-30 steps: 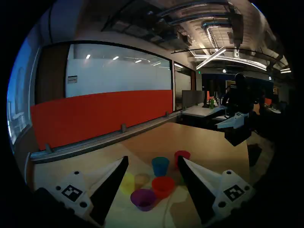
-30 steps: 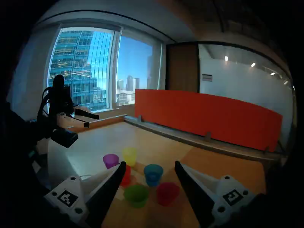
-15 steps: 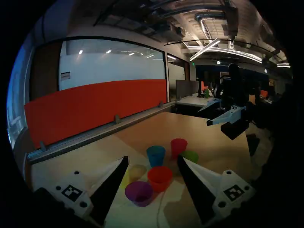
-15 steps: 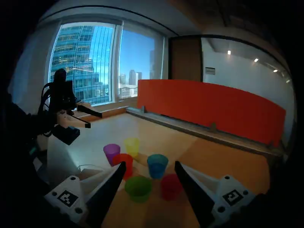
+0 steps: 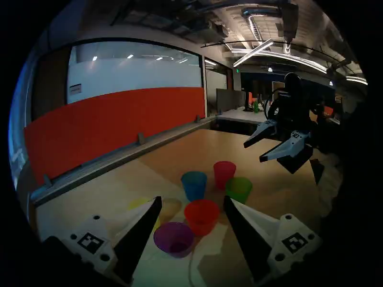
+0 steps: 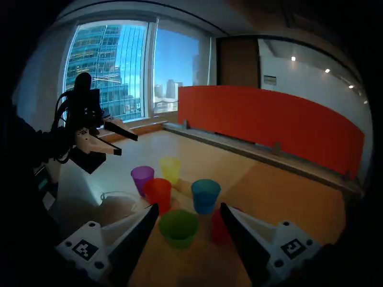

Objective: Pour water

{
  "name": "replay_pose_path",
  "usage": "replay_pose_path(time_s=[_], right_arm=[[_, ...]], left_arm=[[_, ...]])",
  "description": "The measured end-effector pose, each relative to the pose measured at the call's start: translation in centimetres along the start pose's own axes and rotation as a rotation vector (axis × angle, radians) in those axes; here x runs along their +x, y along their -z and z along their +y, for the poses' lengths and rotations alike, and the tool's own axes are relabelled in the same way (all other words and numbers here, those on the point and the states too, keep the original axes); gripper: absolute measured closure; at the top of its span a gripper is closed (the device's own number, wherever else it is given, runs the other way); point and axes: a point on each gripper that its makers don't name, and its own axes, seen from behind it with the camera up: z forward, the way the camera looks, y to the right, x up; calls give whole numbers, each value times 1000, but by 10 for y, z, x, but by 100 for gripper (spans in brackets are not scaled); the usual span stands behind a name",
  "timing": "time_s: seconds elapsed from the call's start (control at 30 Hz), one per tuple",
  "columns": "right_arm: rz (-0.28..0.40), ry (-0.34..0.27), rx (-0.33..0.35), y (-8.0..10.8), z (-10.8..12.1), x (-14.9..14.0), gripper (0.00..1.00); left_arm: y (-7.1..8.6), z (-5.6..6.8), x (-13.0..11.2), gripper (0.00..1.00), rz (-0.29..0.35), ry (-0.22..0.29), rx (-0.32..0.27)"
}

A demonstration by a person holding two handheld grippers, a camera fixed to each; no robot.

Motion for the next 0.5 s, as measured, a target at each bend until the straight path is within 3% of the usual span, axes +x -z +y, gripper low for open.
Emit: replay_pose_path(time_s=[0.5], right_arm=[[-81,17,55,-20,-7,-33,1]], left_arm=[[-27,5,-27,4,-91,-19,-42]])
